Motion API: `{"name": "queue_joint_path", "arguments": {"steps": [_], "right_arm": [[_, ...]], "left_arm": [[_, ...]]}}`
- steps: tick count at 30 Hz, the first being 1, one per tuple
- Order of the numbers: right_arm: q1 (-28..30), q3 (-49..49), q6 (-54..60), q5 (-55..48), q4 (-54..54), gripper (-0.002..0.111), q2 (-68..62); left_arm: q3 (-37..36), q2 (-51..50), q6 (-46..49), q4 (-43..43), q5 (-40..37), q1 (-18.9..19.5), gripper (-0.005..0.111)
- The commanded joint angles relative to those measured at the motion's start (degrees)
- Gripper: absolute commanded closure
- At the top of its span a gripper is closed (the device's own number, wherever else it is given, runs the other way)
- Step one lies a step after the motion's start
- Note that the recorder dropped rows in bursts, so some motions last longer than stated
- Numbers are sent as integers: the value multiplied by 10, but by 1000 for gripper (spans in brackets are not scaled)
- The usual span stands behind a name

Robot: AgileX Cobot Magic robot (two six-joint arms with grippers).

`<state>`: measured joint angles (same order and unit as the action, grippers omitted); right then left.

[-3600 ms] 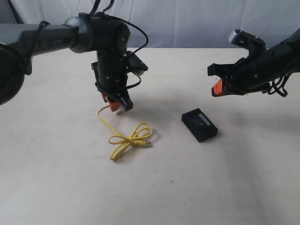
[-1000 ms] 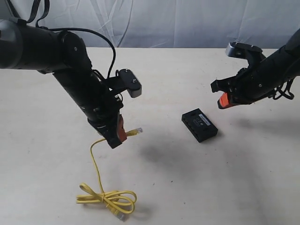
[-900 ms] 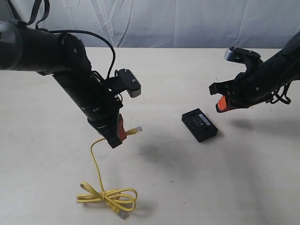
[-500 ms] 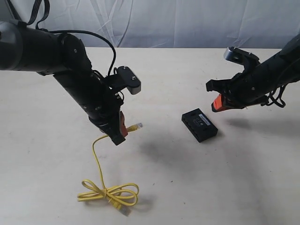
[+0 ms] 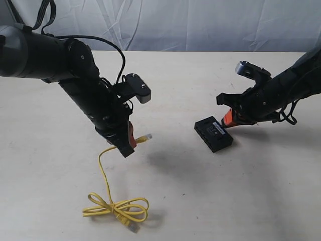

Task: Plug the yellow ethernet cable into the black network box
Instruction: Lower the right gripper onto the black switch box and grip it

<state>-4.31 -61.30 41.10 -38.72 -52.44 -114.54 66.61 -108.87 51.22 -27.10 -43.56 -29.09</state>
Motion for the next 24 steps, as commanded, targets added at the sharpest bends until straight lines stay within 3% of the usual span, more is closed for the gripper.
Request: {"name": "queue_joint_path", "arguments": {"steps": [1, 7, 17, 24], "right_arm": [[2, 1, 18, -25, -20, 108, 1], [-5, 1, 18, -36, -20, 108, 1], [-67, 1, 18, -42, -19, 108, 1], [-68, 1, 18, -44, -21, 108, 1]], "left_arm": [[-4, -1, -2, -3, 3, -1, 107], [-4, -1, -2, -2, 2, -1, 107], [-4, -1, -1, -3, 2, -1, 107], [-4, -1, -1, 22, 4, -1, 107]]}}
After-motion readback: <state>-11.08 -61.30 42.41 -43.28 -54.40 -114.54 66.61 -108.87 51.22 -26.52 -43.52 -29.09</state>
